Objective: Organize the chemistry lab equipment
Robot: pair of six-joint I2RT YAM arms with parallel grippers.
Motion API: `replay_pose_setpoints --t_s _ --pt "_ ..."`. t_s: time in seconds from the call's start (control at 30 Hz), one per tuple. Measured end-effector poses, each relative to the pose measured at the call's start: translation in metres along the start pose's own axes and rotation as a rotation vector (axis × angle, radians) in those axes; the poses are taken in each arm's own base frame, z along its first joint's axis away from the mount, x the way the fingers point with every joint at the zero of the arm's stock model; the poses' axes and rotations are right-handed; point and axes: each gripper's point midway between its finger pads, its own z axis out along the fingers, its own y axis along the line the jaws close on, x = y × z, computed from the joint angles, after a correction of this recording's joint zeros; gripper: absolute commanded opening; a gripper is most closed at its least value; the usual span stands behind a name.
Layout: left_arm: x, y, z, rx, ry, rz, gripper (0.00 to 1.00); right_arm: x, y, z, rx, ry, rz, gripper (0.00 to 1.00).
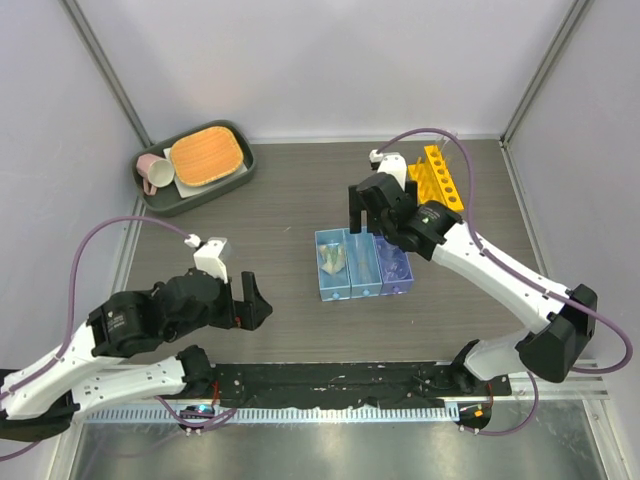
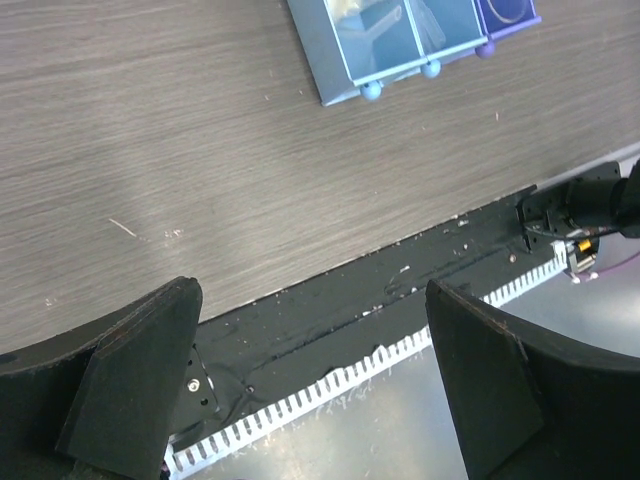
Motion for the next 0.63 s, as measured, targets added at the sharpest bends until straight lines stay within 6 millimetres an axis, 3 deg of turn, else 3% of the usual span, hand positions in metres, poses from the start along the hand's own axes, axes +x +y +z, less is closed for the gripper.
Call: replay_pose_setpoints --t_s 0.63 --pt "-0.062 0.037 -0.011 -0.223 -0.315 -0.051 1.00 -0.029 -0.026 -0.036 0.002 -0.157 0.024 0.95"
